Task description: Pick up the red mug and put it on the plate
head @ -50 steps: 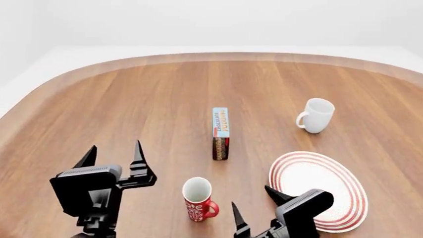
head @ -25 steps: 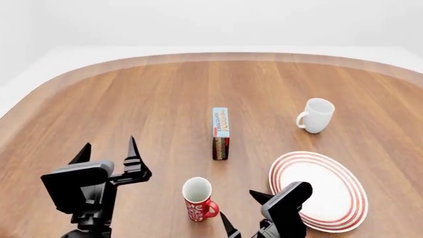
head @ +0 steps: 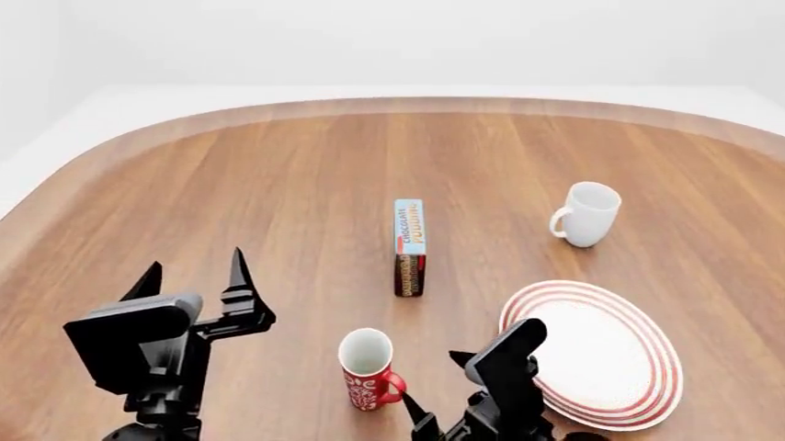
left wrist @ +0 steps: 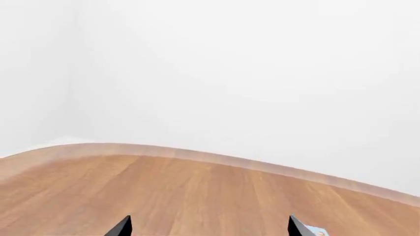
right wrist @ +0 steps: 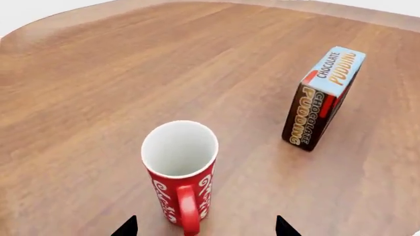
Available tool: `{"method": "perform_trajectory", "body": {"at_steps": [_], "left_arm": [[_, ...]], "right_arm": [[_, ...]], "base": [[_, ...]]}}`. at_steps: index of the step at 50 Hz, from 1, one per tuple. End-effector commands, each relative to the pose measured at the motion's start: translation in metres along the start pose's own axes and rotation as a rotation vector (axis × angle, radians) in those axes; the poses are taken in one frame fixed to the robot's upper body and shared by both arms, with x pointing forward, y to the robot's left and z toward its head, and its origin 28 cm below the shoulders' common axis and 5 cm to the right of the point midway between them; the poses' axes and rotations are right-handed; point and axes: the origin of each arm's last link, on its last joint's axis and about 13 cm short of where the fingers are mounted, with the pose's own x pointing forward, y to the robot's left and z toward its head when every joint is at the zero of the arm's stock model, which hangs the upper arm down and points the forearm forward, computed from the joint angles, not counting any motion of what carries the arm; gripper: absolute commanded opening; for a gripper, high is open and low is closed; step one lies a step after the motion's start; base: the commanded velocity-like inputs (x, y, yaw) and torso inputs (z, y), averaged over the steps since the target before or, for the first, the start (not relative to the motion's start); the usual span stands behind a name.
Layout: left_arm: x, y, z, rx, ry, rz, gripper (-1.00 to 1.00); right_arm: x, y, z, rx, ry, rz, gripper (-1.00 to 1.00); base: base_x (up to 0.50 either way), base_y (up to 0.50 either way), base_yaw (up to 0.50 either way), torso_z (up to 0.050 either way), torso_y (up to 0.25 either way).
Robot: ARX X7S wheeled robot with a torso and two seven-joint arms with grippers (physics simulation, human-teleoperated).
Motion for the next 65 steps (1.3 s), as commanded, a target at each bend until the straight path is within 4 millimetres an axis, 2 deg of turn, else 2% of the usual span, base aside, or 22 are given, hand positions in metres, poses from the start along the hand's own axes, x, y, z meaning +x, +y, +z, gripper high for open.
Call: {"method": "perform_trajectory", "body": {"at_steps": [1,10,29,65], "left_arm": [[0.0,0.0,0.002,-0.004,-0.003,0.002,1.0],[-0.001,0.001,0.002,-0.008,-0.004,0.001,1.0],[-0.001,0.001,0.006,-0.014,-0.009,0.004,1.0],[-0.001,0.003,0.011,-0.023,-0.014,0.013,1.0]], "right_arm": [[0.009,-0.006,-0.002,0.004,0.037,0.021,1.0],[0.015,-0.004,-0.001,-0.012,0.06,0.054,1.0],[0.042,-0.013,-0.003,-0.012,0.096,0.117,1.0],[0.062,-0.025,-0.018,0.025,0.187,0.151,1.0]], "base": [[0.0,0.0,0.0,0.0,0.0],[0.0,0.0,0.0,0.0,0.0],[0.0,0.0,0.0,0.0,0.0],[0.0,0.0,0.0,0.0,0.0]]}}
